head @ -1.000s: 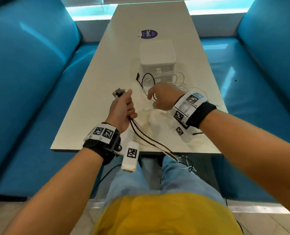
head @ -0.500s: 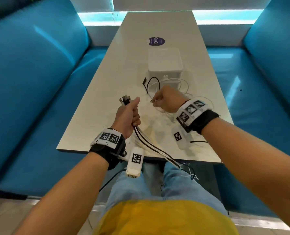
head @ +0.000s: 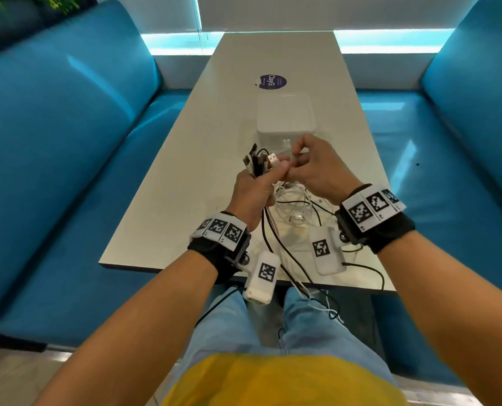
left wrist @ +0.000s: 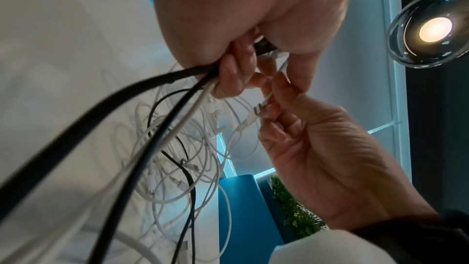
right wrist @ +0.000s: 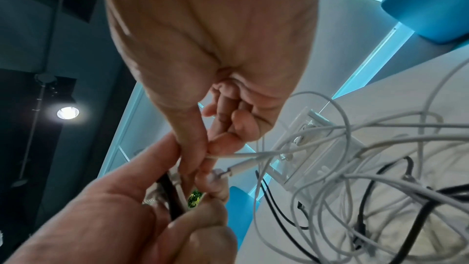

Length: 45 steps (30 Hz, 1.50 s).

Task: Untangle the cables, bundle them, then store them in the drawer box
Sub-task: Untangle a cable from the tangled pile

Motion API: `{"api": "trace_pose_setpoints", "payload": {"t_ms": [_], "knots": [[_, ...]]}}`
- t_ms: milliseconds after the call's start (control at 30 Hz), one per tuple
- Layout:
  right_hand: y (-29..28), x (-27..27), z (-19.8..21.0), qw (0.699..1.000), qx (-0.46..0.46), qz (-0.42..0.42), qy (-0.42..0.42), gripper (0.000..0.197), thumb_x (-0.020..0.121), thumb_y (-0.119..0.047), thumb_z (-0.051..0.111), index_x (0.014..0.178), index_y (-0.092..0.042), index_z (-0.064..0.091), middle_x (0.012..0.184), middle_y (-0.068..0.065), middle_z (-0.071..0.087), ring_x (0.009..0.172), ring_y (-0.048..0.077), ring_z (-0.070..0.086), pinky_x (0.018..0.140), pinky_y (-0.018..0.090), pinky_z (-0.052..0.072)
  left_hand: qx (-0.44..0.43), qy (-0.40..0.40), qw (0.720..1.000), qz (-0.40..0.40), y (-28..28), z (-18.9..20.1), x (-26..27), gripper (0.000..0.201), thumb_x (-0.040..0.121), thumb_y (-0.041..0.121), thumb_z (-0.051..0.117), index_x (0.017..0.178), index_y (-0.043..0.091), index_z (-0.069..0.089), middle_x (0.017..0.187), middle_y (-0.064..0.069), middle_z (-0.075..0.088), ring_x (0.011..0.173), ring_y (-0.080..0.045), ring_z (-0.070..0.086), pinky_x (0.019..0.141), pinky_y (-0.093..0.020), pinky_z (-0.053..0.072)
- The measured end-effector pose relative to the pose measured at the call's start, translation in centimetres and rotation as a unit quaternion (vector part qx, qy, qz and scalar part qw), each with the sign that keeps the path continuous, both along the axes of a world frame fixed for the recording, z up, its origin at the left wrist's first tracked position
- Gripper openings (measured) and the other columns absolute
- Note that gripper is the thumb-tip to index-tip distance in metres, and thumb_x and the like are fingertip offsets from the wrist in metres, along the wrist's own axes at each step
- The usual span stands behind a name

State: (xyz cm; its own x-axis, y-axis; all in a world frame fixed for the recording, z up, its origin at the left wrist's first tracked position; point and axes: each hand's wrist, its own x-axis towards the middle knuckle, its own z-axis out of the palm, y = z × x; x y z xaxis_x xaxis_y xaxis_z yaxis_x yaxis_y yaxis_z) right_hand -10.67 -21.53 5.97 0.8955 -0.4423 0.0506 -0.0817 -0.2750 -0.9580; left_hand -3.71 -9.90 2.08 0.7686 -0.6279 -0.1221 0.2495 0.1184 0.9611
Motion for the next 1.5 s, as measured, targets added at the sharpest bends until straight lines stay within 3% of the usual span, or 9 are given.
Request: {"api": "trace_pose_setpoints", "payload": {"t_ms": [400,533,600,700,900,1067,1200,1367,1500], "knots": [[-4.2,-0.2,-4.3,0.978,-0.142,0.034,0.149,0.008,0.085,-0.01,0.071,0.085,-0.008,0.063,0.066,0.001,0.062,0.057,0.013,0.053,0.059,0.027,0.047,-0.099,0.029,0.994,0.019,1.1,2.1,1.6,0.025,0.1,0.031,0.045,0.079,0.02,0.056,0.084,0.003,0.065,0.068,-0.006,0.046,0.054,-0.018,0.032],[-5.5,0.0,-5.5,0.971,-0.18,-0.034,0.155,0.012,0.087,-0.023,0.07,0.085,-0.013,0.076,0.07,-0.004,0.068,0.062,0.007,0.056,0.071,0.028,0.048,-0.114,0.027,0.993,-0.012,1.5,2.4,1.8,0.027,0.1,0.038,0.038,0.08,0.024,0.05,0.065,0.008,0.061,0.088,-0.011,0.062,0.075,-0.032,0.034],[-5.1,0.2,-4.9,0.968,-0.204,-0.047,0.137,0.013,0.087,-0.025,0.07,0.09,-0.016,0.078,0.072,-0.006,0.067,0.067,0.009,0.057,0.073,0.027,0.047,-0.142,0.049,0.988,-0.02,1.6,2.4,1.9,0.027,0.098,0.04,0.039,0.082,0.021,0.05,0.055,0.008,0.047,0.075,-0.013,0.059,0.078,-0.031,0.04],[-4.5,0.7,-3.8,0.954,-0.277,-0.038,0.107,0.014,0.086,-0.024,0.069,0.097,-0.019,0.078,0.075,-0.013,0.056,0.082,0.01,0.053,0.077,0.025,0.039,-0.16,0.07,0.985,-0.003,1.4,2.1,2.1,0.014,0.095,0.029,0.052,0.09,0.017,0.056,0.052,0.01,0.037,0.05,-0.007,0.04,0.066,-0.026,0.049],[-3.6,1.0,-2.2,0.934,-0.353,-0.003,0.06,0.015,0.081,-0.027,0.074,0.095,-0.027,0.078,0.086,-0.009,0.056,0.084,0.01,0.052,0.074,0.024,0.034,-0.014,0.024,0.999,0.044,0.3,2.0,2.3,0.019,0.093,0.007,0.057,0.106,0.014,0.068,0.051,0.013,0.037,0.045,-0.005,0.023,0.04,-0.018,0.024],[-2.8,0.6,-1.3,0.974,-0.218,-0.028,-0.048,0.016,0.076,-0.015,0.079,0.089,-0.025,0.077,0.078,-0.019,0.07,0.076,-0.003,0.065,0.075,0.023,0.049,0.043,0.04,0.998,0.003,-0.8,1.7,2.3,0.022,0.092,-0.002,0.054,0.105,0.008,0.069,0.056,0.008,0.043,0.049,-0.006,0.028,0.038,-0.016,0.024],[-1.3,0.7,-0.3,0.989,-0.065,-0.006,-0.136,0.013,0.074,-0.01,0.081,0.078,-0.022,0.078,0.077,-0.002,0.075,0.066,0.008,0.068,0.059,0.023,0.051,0.084,0.006,0.996,-0.025,-1.4,2.0,1.2,0.014,0.086,-0.005,0.061,0.083,0.008,0.063,0.051,0.007,0.052,0.044,-0.005,0.039,0.037,-0.015,0.029],[-1.1,1.3,-0.1,0.986,-0.051,-0.02,-0.155,0.013,0.07,-0.01,0.082,0.074,-0.021,0.076,0.074,0.002,0.074,0.064,0.012,0.068,0.059,0.028,0.053,0.06,-0.015,0.998,-0.008,-1.8,2.0,0.5,0.014,0.086,0.002,0.065,0.08,0.015,0.061,0.066,0.004,0.064,0.066,-0.005,0.062,0.045,-0.019,0.035],[-1.3,1.1,-0.6,0.989,-0.084,-0.035,-0.119,0.021,0.072,-0.018,0.083,0.09,-0.014,0.074,0.095,0.003,0.069,0.06,-0.006,0.055,0.059,0.01,0.04,0.074,-0.041,0.996,0.013,-1.4,1.6,0.6,0.014,0.087,-0.002,0.06,0.082,0.011,0.062,0.068,-0.002,0.056,0.058,-0.009,0.05,0.042,-0.017,0.035]]}}
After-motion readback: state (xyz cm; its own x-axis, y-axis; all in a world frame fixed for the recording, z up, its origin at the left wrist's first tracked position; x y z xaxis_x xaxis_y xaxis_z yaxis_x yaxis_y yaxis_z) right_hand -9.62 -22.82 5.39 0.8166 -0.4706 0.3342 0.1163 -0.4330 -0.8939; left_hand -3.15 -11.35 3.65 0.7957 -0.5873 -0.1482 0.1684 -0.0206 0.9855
